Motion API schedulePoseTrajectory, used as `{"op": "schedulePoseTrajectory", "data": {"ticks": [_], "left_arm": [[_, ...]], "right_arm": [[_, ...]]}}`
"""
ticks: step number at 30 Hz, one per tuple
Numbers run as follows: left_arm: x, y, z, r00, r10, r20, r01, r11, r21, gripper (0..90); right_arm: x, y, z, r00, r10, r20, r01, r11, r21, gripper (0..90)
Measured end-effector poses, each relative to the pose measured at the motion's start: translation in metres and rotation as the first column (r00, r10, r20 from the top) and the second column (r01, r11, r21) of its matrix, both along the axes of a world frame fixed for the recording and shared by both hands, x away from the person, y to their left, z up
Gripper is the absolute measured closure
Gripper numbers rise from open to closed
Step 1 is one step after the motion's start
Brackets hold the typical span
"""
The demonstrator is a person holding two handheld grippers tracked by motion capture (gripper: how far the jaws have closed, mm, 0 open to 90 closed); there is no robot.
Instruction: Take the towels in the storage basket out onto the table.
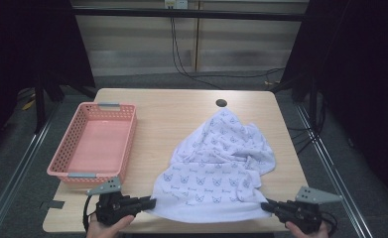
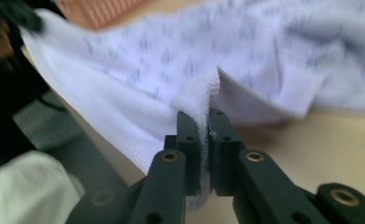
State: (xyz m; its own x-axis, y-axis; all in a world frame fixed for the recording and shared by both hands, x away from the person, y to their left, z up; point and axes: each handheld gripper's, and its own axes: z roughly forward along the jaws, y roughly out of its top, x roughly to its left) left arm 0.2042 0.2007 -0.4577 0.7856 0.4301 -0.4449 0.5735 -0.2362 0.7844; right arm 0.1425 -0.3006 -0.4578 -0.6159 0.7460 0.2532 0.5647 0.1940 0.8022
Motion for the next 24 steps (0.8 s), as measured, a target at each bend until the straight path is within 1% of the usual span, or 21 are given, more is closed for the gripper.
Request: {"op": "schedulePoseTrajectory", "data": {"ticks": [1,3,4,5,6,7,9,10,11,13,14,15,16,17,18,19,20,21,22,23,24], "left_arm": [[-0.002,0.001,0.001,0.9999,-0.008,0.012,0.008,1.0000,-0.004,73.8],[-0.002,0.005,0.004,0.9998,0.022,0.000,-0.022,0.9997,-0.013,65.3],[0.002,0.006,0.006,0.9997,0.024,0.007,-0.024,0.9996,-0.017,63.5],[0.006,0.006,0.008,0.9992,0.031,0.027,-0.031,0.9994,-0.012,63.0],[0.009,0.005,0.009,0.9987,0.036,0.035,-0.036,0.9993,-0.007,62.1],[0.017,0.003,0.010,0.9979,0.043,0.049,-0.043,0.9991,0.002,61.4],[0.039,-0.005,0.007,0.9981,0.042,0.046,-0.043,0.9989,0.021,60.7],[0.048,-0.009,0.005,0.9981,0.040,0.047,-0.041,0.9987,0.030,60.2],[0.062,-0.016,0.001,0.9977,0.044,0.051,-0.047,0.9975,0.053,60.2],[0.081,-0.027,-0.005,0.9984,0.046,0.033,-0.048,0.9968,0.064,60.0],[0.090,-0.034,-0.008,0.9985,0.041,0.037,-0.044,0.9957,0.082,59.1],[0.100,-0.042,-0.011,0.9990,0.032,0.030,-0.035,0.9945,0.099,59.0],[0.106,-0.047,-0.013,0.9989,0.035,0.032,-0.038,0.9940,0.102,58.2],[0.112,-0.052,-0.015,0.9984,0.044,0.036,-0.048,0.9932,0.106,58.2],[0.117,-0.058,-0.017,0.9989,0.035,0.033,-0.039,0.9929,0.113,58.2],[0.121,-0.065,-0.020,0.9992,0.023,0.031,-0.027,0.9910,0.131,58.1],[0.123,-0.071,-0.023,0.9987,0.016,0.049,-0.024,0.9840,0.176,57.8],[0.126,-0.076,-0.027,0.9988,0.005,0.048,-0.014,0.9806,0.195,57.7],[0.128,-0.079,-0.031,0.9996,-0.006,0.028,0.000,0.9802,0.198,59.3],[0.127,-0.082,-0.034,0.9995,-0.026,0.019,0.022,0.9771,0.212,65.1],[0.124,-0.085,-0.035,0.9981,-0.052,0.032,0.042,0.9646,0.260,77.0]], "right_arm": [[-0.003,0.000,0.004,0.9998,0.008,0.016,-0.008,1.000,-0.013,74.3],[-0.005,-0.002,0.010,0.9999,0.009,0.009,-0.009,1.000,0.017,59.3],[-0.005,-0.004,0.013,0.9999,0.004,0.015,-0.004,1.000,-0.002,55.1],[-0.003,-0.006,0.014,0.9991,-0.012,0.040,0.013,1.000,-0.011,53.1],[0.000,-0.008,0.014,0.9993,-0.009,0.037,0.009,1.000,0.004,50.5],[0.001,-0.009,0.014,0.9993,-0.014,0.035,0.014,1.000,0.008,48.9],[0.008,-0.010,0.014,0.9987,-0.015,0.050,0.016,1.000,-0.011,48.5],[0.014,-0.011,0.013,0.9981,-0.018,0.060,0.019,1.000,-0.009,48.5],[0.019,-0.011,0.012,0.9980,-0.024,0.059,0.024,1.000,-0.013,48.7],[0.039,-0.009,0.009,0.9969,-0.027,0.074,0.032,0.998,-0.058,50.3],[0.047,-0.008,0.008,0.9968,-0.030,0.074,0.035,0.997,-0.072,50.4],[0.059,-0.007,0.006,0.9966,-0.032,0.076,0.040,0.994,-0.102,52.3],[0.073,-0.006,0.002,0.9951,-0.049,0.086,0.061,0.989,-0.138,52.6],[0.082,-0.005,-0.001,0.9958,-0.051,0.076,0.062,0.989,-0.138,52.7],[0.094,-0.005,-0.005,0.9975,-0.047,0.053,0.054,0.989,-0.135,52.8],[0.104,-0.003,-0.010,0.9973,-0.054,0.050,0.061,0.986,-0.156,52.8],[0.113,0.000,-0.015,0.9986,-0.042,0.031,0.047,0.984,-0.173,52.7],[0.120,0.003,-0.021,0.9993,-0.034,0.012,0.036,0.983,-0.181,52.7],[0.125,0.006,-0.025,0.9997,-0.026,-0.003,0.025,0.983,-0.184,52.8],[0.128,0.009,-0.029,0.9997,-0.017,-0.020,0.013,0.982,-0.187,56.6],[0.127,0.012,-0.030,0.9994,-0.008,-0.032,0.002,0.981,-0.195,64.9]]}}
